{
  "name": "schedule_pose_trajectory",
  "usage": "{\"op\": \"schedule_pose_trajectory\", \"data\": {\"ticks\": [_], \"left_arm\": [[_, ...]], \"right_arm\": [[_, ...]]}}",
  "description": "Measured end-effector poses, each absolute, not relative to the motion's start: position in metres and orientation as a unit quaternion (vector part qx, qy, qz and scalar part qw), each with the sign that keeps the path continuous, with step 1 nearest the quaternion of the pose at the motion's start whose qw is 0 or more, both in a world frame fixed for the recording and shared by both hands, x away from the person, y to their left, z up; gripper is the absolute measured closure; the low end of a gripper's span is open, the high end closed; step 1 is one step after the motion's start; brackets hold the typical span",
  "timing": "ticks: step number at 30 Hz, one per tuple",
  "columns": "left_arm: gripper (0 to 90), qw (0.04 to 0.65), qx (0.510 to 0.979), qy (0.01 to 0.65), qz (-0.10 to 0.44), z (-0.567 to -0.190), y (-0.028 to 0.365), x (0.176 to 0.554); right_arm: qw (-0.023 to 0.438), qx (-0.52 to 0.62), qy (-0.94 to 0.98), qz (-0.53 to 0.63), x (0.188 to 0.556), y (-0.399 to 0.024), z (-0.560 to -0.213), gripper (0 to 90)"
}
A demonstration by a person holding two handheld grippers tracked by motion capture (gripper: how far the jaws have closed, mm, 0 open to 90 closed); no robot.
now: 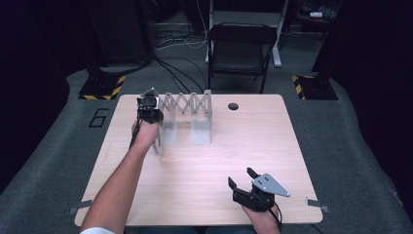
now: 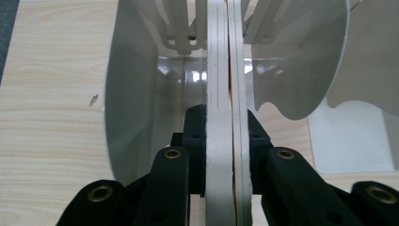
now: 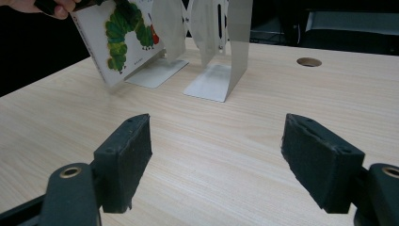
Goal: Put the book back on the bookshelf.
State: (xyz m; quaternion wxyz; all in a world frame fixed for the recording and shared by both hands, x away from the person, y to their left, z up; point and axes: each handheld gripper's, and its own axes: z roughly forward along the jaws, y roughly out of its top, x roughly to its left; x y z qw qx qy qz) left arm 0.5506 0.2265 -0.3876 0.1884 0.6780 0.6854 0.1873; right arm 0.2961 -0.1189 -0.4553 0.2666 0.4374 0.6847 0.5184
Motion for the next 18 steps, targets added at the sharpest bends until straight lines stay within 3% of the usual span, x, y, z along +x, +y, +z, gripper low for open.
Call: {"op": "schedule_pose_trajectory", "data": {"ticks": [18], "left_arm": [[76.9, 0.169, 0.683, 0.685, 0.188, -0.412, 0.223, 0.568]], "right_arm": [[0.261, 0.441, 0.688, 0.514, 0.297, -0.119, -0.459, 24.9]]}}
